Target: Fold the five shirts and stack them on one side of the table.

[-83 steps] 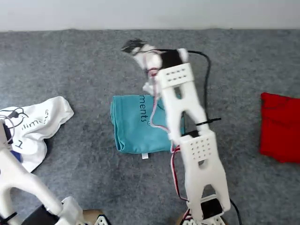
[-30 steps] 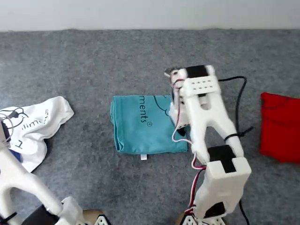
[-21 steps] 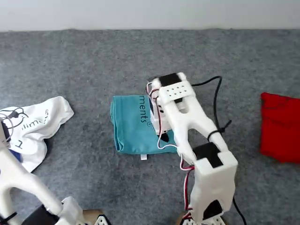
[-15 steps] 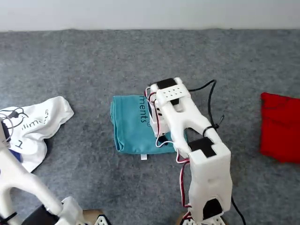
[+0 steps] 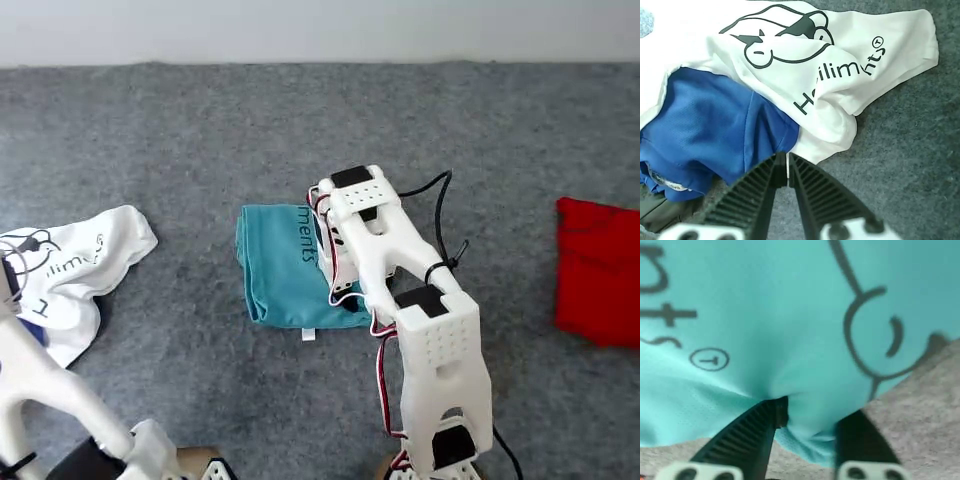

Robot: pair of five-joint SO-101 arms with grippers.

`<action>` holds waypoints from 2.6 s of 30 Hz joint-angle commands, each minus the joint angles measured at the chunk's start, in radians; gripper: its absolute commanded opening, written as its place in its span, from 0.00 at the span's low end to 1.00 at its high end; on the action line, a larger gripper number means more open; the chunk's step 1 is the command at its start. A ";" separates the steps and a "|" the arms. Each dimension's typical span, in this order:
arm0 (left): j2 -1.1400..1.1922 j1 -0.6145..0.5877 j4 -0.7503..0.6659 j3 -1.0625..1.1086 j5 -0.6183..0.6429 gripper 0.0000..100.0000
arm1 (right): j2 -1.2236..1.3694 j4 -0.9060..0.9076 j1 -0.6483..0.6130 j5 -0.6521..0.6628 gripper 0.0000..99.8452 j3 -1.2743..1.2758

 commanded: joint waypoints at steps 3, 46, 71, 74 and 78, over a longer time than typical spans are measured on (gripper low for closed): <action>-0.029 0.009 -0.015 -0.007 0.006 0.01 | 0.005 0.061 0.018 0.026 0.01 -0.044; -0.029 0.132 0.106 -0.005 0.055 0.01 | -0.079 -0.127 0.455 1.003 0.23 -0.477; -0.029 0.132 0.135 0.067 0.106 0.01 | 0.021 0.097 0.024 0.351 0.01 -0.339; -0.029 0.132 0.133 0.091 0.104 0.01 | 0.087 0.082 -0.012 0.308 0.01 -0.364; -0.029 0.132 0.133 0.096 0.104 0.01 | 0.079 0.139 -0.036 0.265 0.01 -0.442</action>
